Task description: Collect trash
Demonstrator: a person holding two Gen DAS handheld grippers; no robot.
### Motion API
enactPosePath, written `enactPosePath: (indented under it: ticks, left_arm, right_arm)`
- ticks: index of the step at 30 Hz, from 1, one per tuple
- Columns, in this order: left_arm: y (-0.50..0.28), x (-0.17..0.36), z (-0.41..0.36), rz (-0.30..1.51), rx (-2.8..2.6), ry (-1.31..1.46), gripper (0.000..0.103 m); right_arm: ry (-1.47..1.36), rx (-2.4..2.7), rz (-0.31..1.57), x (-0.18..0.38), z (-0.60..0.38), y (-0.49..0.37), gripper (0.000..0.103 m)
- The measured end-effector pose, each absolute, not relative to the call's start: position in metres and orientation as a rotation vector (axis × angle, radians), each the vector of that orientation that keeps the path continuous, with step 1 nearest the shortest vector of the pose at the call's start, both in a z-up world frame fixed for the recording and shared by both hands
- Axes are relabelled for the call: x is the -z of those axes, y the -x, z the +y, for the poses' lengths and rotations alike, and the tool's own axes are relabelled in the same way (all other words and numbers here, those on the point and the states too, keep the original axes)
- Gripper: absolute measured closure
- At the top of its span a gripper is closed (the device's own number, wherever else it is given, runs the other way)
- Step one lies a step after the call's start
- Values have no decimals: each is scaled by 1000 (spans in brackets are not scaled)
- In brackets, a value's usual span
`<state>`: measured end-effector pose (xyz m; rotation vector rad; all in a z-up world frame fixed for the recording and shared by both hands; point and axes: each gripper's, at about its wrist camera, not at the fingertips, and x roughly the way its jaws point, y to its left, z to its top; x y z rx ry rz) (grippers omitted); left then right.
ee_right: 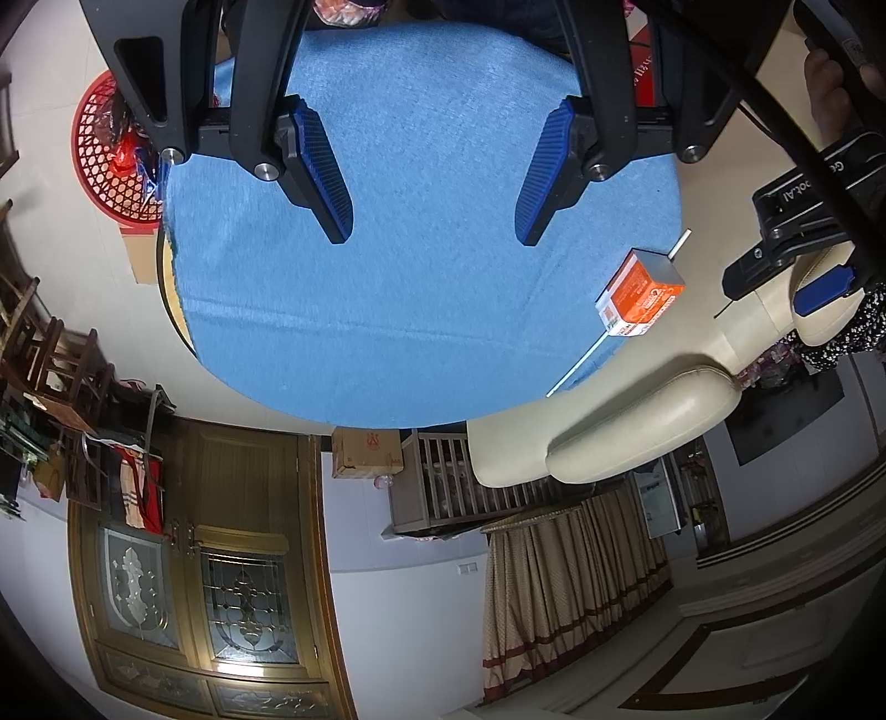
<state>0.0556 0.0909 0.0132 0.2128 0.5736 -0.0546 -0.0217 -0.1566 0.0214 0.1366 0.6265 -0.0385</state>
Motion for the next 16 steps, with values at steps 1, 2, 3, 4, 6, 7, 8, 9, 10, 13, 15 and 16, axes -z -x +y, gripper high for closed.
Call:
enactPosePath:
  ticks: [1, 2, 3, 4, 6, 7, 8, 9, 10, 13, 15, 16]
  left_arm:
    - [-57, -13, 90, 576, 55, -214, 16]
    - [-59, -12, 90, 578, 55, -215, 16]
    - [-60, -11, 89, 582, 57, -215, 16]
    - [-62, -10, 88, 584, 60, -216, 16]
    - [-67, -6, 84, 591, 68, -219, 16]
    - [-70, -3, 82, 596, 73, -221, 15]
    - [-73, 0, 80, 602, 77, -223, 16]
    - [-77, 4, 78, 611, 83, -226, 16]
    - [-82, 9, 74, 623, 95, -226, 16]
    - [-99, 28, 66, 673, 121, -214, 16]
    - [-108, 40, 60, 705, 147, -205, 16]
    - [-115, 48, 56, 725, 156, -210, 16]
  right_arm:
    - [-138, 39, 629, -20, -157, 21, 38]
    - [-139, 40, 633, -19, -158, 19, 38]
    - [-141, 41, 638, -18, -159, 18, 38]
    - [-146, 42, 644, -15, -161, 16, 38]
    - [-150, 46, 654, -12, -164, 13, 38]
    - [-153, 50, 663, -8, -167, 10, 38]
    - [-157, 54, 670, -5, -170, 8, 38]
    - [-162, 59, 677, -2, -174, 5, 38]
    - [-169, 67, 688, 3, -180, 0, 38]
    - [-194, 119, 736, 26, -202, -19, 38]
    - [-240, 140, 779, 42, -220, -30, 38]
    - [-269, 153, 801, 54, -232, -39, 38]
